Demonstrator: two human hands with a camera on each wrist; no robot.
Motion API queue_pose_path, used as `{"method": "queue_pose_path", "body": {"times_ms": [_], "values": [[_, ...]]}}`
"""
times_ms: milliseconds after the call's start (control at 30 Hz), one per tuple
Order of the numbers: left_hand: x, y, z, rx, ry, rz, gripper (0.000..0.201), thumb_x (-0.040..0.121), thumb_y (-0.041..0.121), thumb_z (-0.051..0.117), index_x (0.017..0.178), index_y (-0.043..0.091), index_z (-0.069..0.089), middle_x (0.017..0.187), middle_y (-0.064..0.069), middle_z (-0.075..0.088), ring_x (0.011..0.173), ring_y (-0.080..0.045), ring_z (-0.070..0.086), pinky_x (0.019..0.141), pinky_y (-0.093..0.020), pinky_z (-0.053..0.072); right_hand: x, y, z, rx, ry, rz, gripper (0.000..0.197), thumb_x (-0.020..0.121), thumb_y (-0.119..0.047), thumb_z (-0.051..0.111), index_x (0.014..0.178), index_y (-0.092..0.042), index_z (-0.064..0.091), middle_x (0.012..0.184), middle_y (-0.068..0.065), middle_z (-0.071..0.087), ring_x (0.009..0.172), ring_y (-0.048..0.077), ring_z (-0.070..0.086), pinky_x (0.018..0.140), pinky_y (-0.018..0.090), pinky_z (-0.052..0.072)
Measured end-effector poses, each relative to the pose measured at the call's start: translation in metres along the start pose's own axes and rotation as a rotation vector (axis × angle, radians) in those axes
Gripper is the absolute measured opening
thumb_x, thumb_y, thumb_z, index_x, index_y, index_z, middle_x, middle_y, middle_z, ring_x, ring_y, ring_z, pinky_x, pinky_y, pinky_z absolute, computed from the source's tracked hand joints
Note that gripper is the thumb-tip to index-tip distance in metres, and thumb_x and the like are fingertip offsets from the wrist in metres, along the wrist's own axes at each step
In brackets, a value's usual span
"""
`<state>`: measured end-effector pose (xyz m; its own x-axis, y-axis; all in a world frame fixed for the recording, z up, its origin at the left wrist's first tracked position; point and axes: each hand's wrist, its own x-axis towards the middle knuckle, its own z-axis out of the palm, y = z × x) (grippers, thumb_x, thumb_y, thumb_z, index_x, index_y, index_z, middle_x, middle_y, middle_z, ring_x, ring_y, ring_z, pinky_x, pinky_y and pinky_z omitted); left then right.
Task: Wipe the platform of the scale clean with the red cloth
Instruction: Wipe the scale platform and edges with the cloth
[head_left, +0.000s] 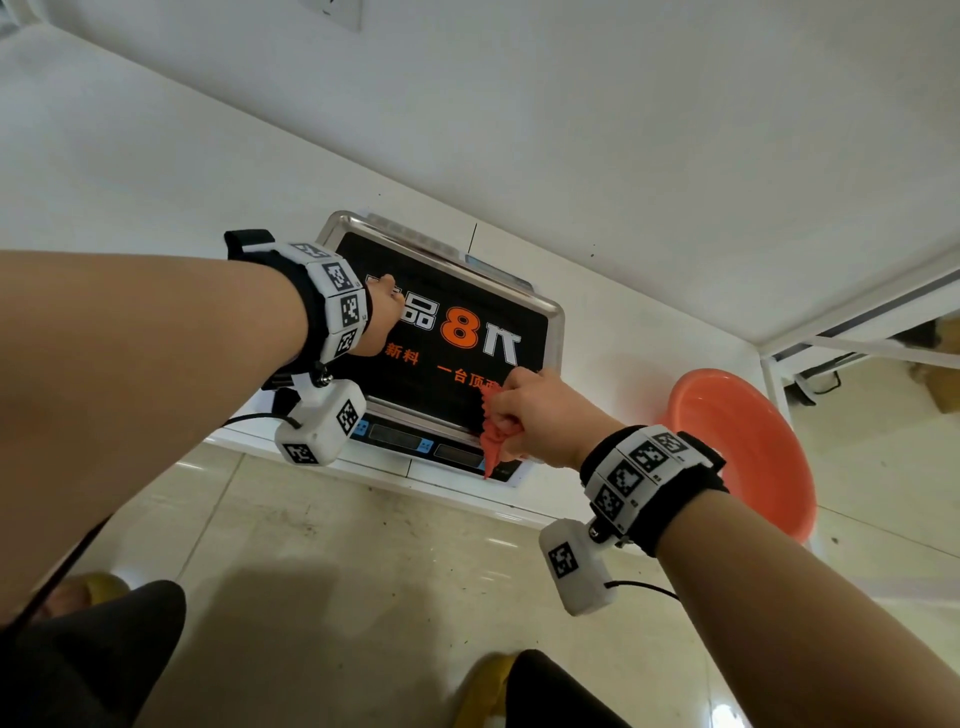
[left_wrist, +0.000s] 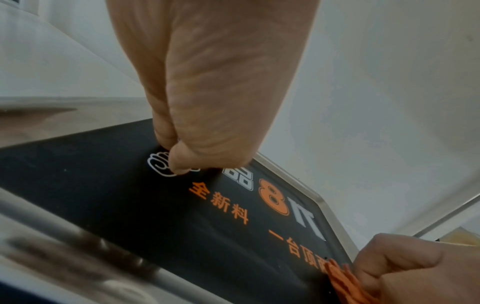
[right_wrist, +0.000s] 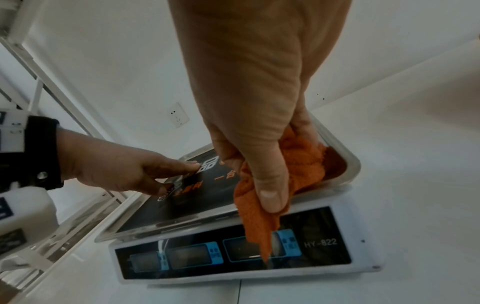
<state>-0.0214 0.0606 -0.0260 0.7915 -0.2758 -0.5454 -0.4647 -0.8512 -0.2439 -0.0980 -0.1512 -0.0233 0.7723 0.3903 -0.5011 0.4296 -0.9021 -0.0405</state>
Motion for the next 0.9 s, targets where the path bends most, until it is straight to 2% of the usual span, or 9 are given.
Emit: {"method": "queue_pose_path", "body": {"times_ms": [100,233,400,467,533,633,700,800,900], "values": [[0.001,0.0,0.0,0.001,-0.008,0.001,0.062,0.092,0.015,0.052,0.147,0.007,0.023,0.15,-0.012,0.019,0.13,-0.024,0.041,0.099,-0.029,0.043,-0.001,0.007,-0.005,0.152,0.043,0.001,0.032,0.082,-0.012,0.068,0.069,-0.018,0.04,0.086,0.0,0.049,0.075,0.015,0.043,0.073,0.025,0.033],[0.004,0.0,0.001,0.015,-0.012,0.002,0.062,0.092,0.016,0.052,0.146,0.006,0.023,0.149,-0.012,0.02,0.128,-0.023,0.044,0.097,-0.028,0.044,-0.006,0.029,-0.022,0.541,0.204,0.216,0.024,0.079,-0.009,0.075,0.074,-0.014,0.052,0.064,-0.011,0.057,0.055,-0.002,0.055,0.056,0.014,0.044],[0.004,-0.003,0.004,-0.037,0.004,-0.001,0.065,0.091,0.013,0.054,0.148,0.005,0.024,0.152,-0.015,0.019,0.135,-0.029,0.037,0.105,-0.033,0.039,0.009,0.053,-0.04,0.831,0.469,0.367,0.022,0.08,0.001,0.069,0.082,-0.011,0.051,0.067,-0.006,0.075,0.069,0.015,0.072,0.068,0.036,0.06],[0.003,-0.006,0.007,-0.065,0.036,0.007,0.066,0.091,0.012,0.055,0.149,0.003,0.025,0.155,-0.018,0.017,0.141,-0.032,0.029,0.112,-0.038,0.031,0.017,0.05,-0.041,0.858,0.501,0.373,0.021,0.082,0.003,0.063,0.084,-0.011,0.047,0.069,-0.002,0.074,0.07,0.011,0.074,0.058,0.024,0.057],[0.002,-0.005,0.006,-0.038,0.036,0.012,0.067,0.092,0.013,0.054,0.15,0.003,0.022,0.155,-0.017,0.015,0.141,-0.03,0.029,0.111,-0.035,0.033,0.023,0.045,-0.036,0.782,0.494,0.42,0.018,0.084,0.004,0.061,0.085,-0.007,0.047,0.072,-0.005,0.068,0.067,0.006,0.068,0.049,0.012,0.048],[0.002,0.001,0.002,-0.038,0.013,-0.004,0.065,0.093,0.014,0.052,0.148,0.004,0.019,0.153,-0.013,0.017,0.135,-0.024,0.036,0.103,-0.029,0.04,0.03,0.037,-0.028,0.504,0.385,0.467,0.014,0.078,-0.004,0.064,0.079,-0.012,0.052,0.081,0.001,0.066,0.084,0.021,0.067,0.068,0.032,0.058],[0.001,0.001,0.001,-0.042,0.009,-0.008,0.066,0.092,0.014,0.053,0.148,0.005,0.019,0.152,-0.013,0.017,0.134,-0.025,0.038,0.102,-0.03,0.041,0.031,0.027,-0.028,0.42,0.279,0.477,0.016,0.078,-0.005,0.064,0.077,-0.014,0.051,0.079,0.001,0.065,0.082,0.022,0.068,0.067,0.034,0.057],[-0.001,-0.002,0.0,-0.033,-0.004,-0.009,0.066,0.092,0.014,0.054,0.148,0.006,0.021,0.151,-0.012,0.018,0.133,-0.026,0.039,0.101,-0.031,0.042,0.026,0.014,-0.029,0.704,0.138,0.45,0.022,0.086,0.003,0.065,0.08,-0.012,0.05,0.067,-0.006,0.068,0.058,0.005,0.069,0.054,0.022,0.057],[-0.002,-0.003,-0.001,-0.045,-0.005,0.005,0.065,0.092,0.014,0.053,0.148,0.006,0.022,0.151,-0.012,0.019,0.133,-0.026,0.04,0.101,-0.031,0.042,0.022,0.019,-0.034,1.032,0.152,0.451,0.019,0.086,0.0,0.072,0.094,-0.006,0.056,0.073,0.004,0.075,0.067,0.019,0.076,0.066,0.035,0.065]]}}
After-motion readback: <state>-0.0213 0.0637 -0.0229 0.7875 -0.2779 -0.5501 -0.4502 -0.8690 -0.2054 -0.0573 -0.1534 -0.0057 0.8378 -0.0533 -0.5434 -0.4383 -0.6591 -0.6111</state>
